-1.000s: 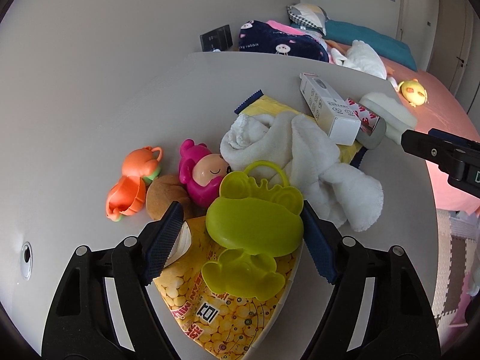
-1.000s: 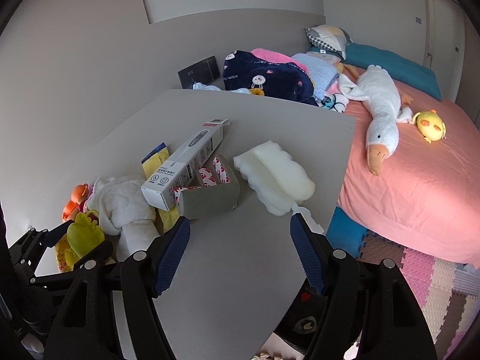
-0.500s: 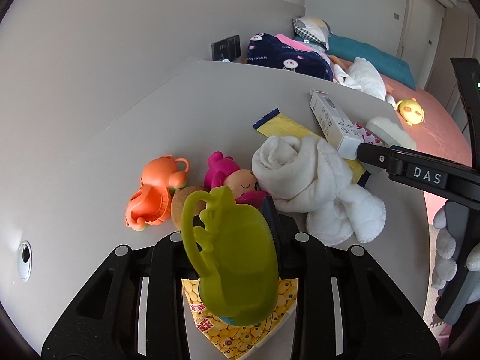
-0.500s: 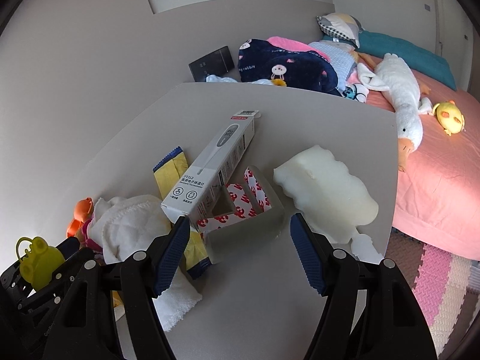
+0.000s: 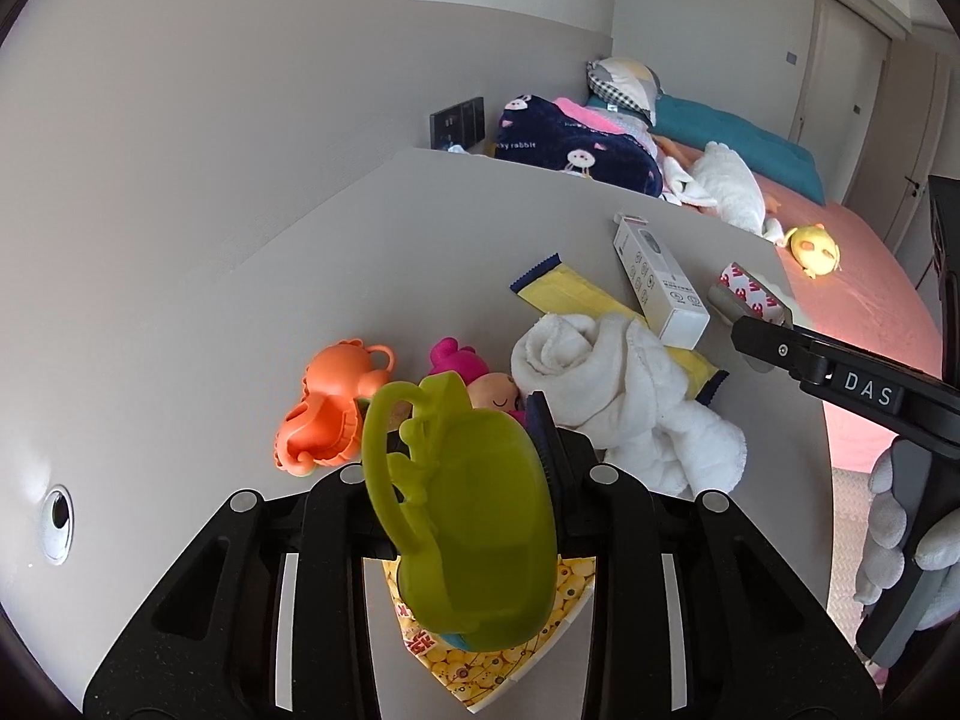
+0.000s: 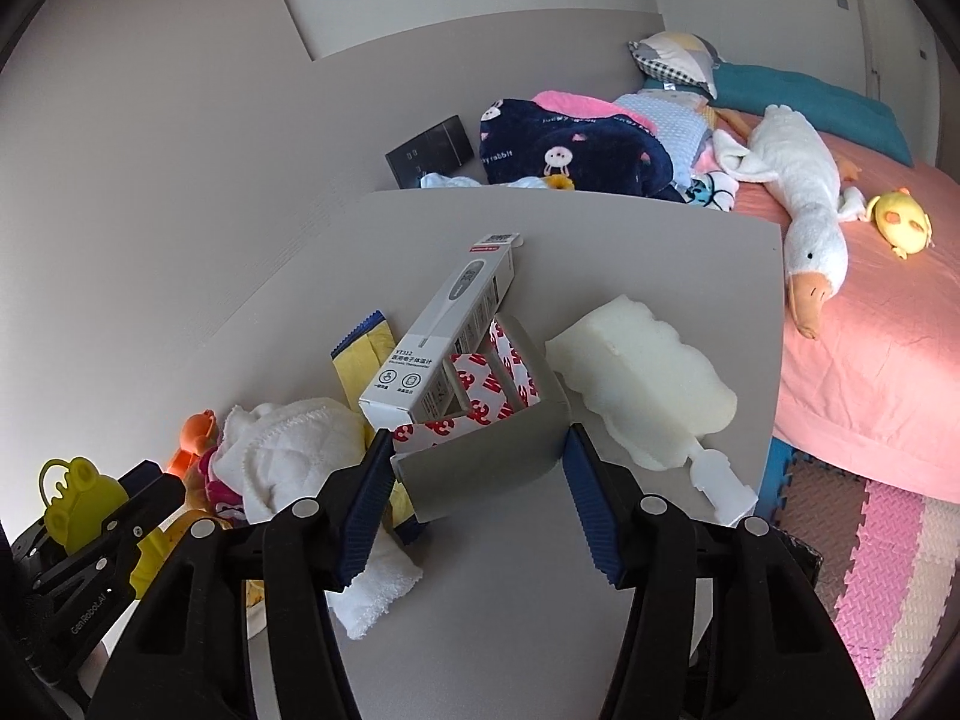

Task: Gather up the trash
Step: 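Grasp the lime-green frog toy with left tool while right tool grasps the red-patterned grey box, then carry both held items over the black bin and open both tools, then move both open tools back over the desk clutter, then grasp the yellow snack bag with left tool while right tool grasps the white foam sponge, then carry the snack bag and foam sponge toward the black bin, then open both tools over the black bin to drop the held items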

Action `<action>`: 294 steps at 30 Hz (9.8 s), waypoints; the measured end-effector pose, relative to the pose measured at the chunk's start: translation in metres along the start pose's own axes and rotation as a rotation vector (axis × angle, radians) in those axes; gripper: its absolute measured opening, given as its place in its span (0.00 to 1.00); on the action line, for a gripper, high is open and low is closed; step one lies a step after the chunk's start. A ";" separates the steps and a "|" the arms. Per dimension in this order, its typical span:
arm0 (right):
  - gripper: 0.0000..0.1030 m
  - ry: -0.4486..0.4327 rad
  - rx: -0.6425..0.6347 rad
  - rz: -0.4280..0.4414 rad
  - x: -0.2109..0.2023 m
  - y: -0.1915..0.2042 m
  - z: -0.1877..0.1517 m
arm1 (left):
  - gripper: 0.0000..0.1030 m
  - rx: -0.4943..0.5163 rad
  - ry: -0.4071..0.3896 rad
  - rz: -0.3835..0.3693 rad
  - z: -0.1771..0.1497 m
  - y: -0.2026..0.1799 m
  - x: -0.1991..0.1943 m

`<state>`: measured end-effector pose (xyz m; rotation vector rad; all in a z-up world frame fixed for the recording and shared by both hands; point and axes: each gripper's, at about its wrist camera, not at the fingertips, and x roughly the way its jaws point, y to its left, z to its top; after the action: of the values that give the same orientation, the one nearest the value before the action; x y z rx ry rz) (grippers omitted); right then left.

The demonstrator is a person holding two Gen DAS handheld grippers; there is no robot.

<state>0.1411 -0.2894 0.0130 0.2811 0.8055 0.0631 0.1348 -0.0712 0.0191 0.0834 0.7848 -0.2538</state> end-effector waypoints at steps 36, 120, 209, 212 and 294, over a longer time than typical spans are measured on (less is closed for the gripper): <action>0.58 -0.082 0.037 -0.100 -0.118 -0.084 -0.026 | 0.31 0.106 -0.013 -0.159 -0.002 -0.135 -0.024; 0.76 -0.032 0.120 -0.218 -0.101 -0.139 -0.044 | 0.93 0.169 0.053 -0.143 -0.016 -0.180 -0.005; 0.37 0.047 -0.102 -0.137 -0.010 -0.041 0.010 | 0.42 -0.135 0.050 -0.022 -0.047 0.019 -0.022; 0.37 0.038 -0.092 -0.135 -0.023 -0.043 0.006 | 0.42 -0.144 0.038 -0.028 -0.048 0.016 -0.029; 0.73 -0.094 0.226 -0.417 -0.156 -0.244 -0.027 | 0.87 0.286 0.065 -0.328 -0.001 -0.299 0.023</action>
<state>0.0011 -0.5434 0.0379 0.3217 0.7643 -0.4321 0.0730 -0.3644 0.0077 0.2341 0.8216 -0.6775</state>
